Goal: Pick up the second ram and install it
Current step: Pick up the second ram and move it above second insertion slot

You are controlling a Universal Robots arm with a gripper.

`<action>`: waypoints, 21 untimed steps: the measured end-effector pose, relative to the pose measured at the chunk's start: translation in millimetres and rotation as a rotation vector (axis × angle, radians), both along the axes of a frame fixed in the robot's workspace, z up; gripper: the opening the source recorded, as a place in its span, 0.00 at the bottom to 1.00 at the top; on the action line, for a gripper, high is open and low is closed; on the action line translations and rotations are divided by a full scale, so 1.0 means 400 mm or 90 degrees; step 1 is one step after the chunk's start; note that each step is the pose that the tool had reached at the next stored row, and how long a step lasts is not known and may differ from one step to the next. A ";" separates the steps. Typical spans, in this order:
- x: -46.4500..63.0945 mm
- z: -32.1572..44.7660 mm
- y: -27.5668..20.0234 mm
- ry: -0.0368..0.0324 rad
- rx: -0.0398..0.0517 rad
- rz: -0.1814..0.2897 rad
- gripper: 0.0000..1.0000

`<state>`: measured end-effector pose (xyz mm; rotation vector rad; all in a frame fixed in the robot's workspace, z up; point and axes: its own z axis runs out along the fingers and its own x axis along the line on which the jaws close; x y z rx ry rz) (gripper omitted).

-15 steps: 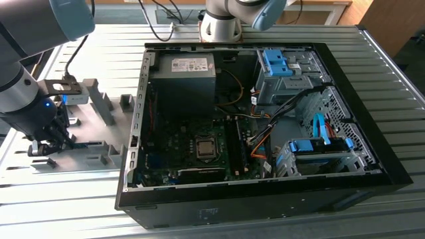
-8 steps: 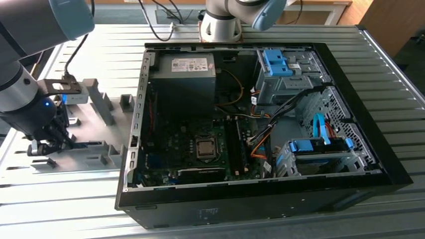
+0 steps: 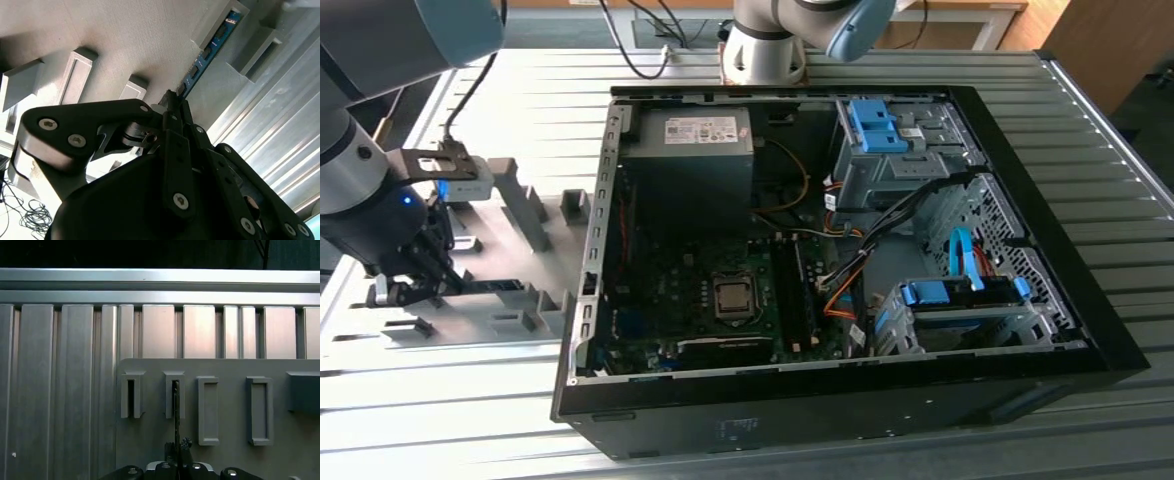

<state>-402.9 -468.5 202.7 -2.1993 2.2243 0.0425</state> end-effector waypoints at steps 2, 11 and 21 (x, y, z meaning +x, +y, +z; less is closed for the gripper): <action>0.000 0.000 0.000 -0.0001 0.0001 0.000 0.14; 0.000 0.004 0.000 0.0000 0.0001 0.000 0.14; 0.000 0.013 0.000 0.0001 0.0000 0.000 0.14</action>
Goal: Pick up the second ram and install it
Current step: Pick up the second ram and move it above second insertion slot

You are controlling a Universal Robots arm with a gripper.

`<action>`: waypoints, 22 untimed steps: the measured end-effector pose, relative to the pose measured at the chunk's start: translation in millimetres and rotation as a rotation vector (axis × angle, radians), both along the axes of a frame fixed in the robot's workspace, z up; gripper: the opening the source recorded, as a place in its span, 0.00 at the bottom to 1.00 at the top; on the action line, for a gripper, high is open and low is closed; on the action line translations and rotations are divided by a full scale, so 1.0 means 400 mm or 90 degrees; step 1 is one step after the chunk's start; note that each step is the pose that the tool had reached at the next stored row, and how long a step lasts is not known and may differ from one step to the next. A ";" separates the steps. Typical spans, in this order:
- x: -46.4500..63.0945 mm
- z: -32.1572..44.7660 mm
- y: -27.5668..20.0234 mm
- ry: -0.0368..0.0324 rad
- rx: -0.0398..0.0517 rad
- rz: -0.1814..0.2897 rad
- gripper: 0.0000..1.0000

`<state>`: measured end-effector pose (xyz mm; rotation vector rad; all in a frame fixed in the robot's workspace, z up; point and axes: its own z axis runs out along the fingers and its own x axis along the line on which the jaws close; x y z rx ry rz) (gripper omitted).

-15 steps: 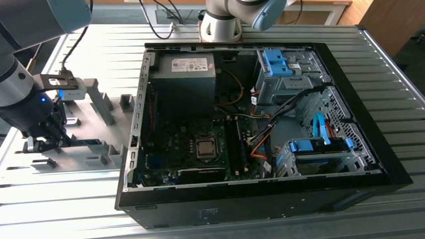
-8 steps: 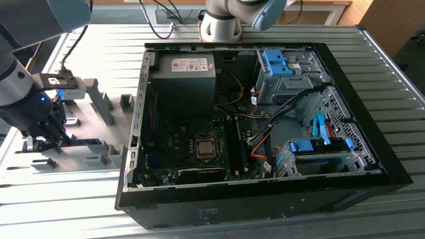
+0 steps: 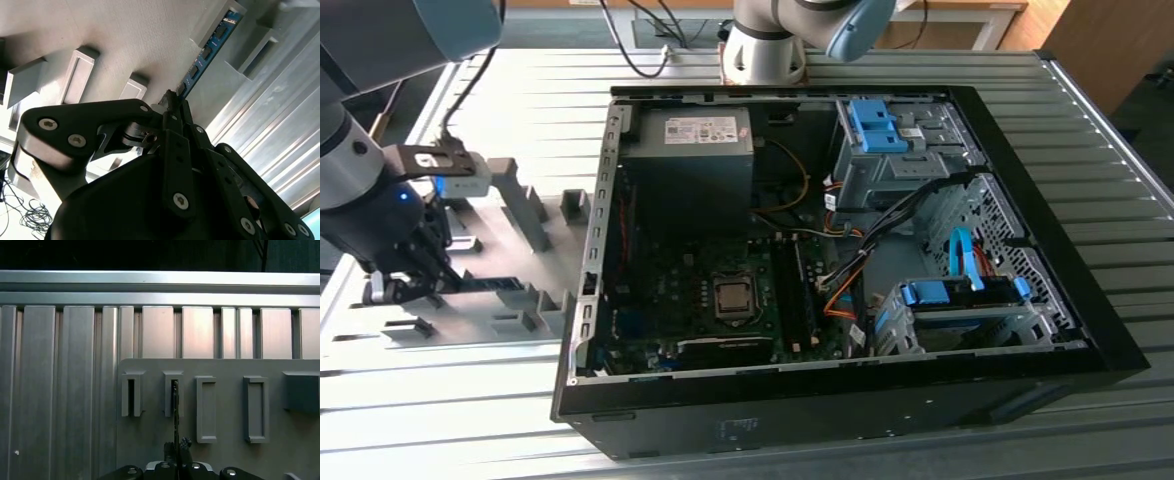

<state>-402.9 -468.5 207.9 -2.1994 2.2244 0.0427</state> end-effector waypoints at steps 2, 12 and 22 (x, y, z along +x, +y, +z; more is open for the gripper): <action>0.000 0.002 0.000 -0.0001 0.0001 0.000 0.14; 0.000 0.015 0.000 -0.0001 0.0001 0.000 0.14; 0.000 0.027 0.000 -0.0001 0.0001 0.000 0.14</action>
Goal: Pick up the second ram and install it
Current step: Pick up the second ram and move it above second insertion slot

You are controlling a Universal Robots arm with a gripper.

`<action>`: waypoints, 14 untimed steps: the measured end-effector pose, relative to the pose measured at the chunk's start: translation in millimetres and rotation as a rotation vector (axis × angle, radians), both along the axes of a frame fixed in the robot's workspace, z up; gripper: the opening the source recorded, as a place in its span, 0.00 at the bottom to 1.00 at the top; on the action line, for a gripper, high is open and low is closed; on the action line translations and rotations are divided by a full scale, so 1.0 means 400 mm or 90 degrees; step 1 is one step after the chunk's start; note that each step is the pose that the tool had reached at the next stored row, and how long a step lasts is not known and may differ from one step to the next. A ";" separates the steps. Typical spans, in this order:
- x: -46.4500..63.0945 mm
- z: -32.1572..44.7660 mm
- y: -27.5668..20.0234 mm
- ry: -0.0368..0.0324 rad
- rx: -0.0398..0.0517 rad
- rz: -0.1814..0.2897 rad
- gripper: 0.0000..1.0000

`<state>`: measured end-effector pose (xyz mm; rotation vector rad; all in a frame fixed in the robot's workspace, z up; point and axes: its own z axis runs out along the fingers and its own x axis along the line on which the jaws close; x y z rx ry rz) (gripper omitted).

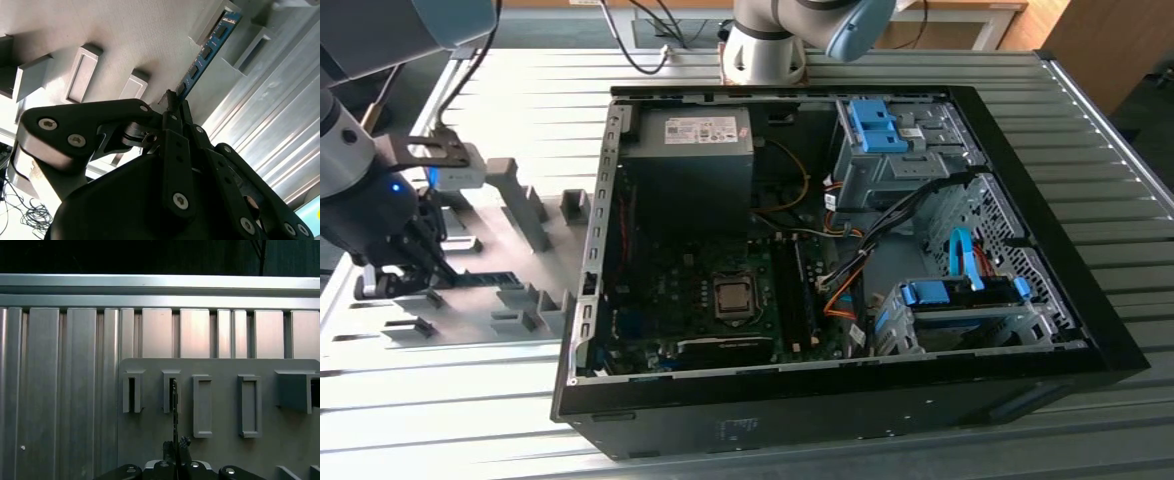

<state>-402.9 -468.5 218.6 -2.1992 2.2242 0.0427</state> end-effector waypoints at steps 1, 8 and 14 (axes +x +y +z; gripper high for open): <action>0.000 0.001 0.000 0.0000 0.0000 0.000 0.14; 0.000 0.011 0.000 0.0000 0.0000 0.000 0.14; 0.000 0.019 0.000 0.0001 -0.0001 0.000 0.14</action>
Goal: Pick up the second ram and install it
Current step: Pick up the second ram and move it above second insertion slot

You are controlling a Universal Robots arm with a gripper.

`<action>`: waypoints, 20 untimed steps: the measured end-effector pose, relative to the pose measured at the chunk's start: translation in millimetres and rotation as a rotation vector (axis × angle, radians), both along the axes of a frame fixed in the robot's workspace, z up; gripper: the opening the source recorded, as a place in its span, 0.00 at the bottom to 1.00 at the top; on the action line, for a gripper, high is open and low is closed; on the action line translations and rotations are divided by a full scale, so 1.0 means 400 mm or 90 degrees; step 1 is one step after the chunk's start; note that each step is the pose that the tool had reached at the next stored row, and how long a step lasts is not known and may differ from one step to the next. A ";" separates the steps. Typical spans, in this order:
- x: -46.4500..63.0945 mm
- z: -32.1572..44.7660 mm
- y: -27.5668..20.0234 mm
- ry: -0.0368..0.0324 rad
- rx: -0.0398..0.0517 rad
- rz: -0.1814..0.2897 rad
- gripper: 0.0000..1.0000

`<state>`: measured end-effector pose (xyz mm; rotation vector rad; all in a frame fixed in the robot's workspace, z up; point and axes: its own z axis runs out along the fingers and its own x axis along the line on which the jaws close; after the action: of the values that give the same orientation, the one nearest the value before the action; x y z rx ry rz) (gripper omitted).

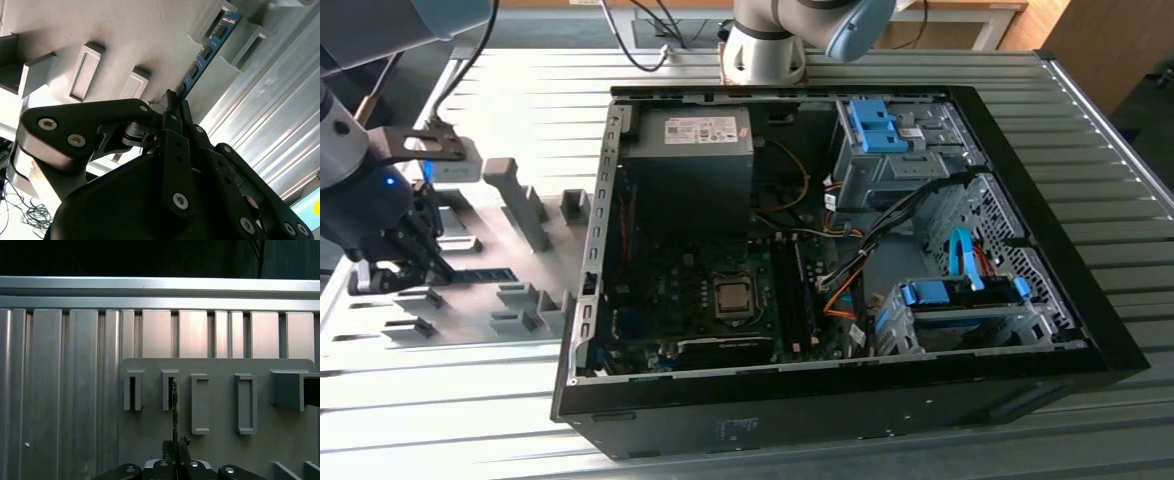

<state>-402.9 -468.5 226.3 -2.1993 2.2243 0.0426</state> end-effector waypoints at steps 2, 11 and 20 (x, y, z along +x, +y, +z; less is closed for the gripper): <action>0.000 0.003 0.000 0.0000 0.0001 0.000 0.14; 0.000 0.017 0.000 0.0000 0.0001 0.000 0.14; 0.000 0.034 0.000 0.0000 0.0000 0.000 0.14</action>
<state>-402.9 -468.5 239.9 -2.1993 2.2243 0.0427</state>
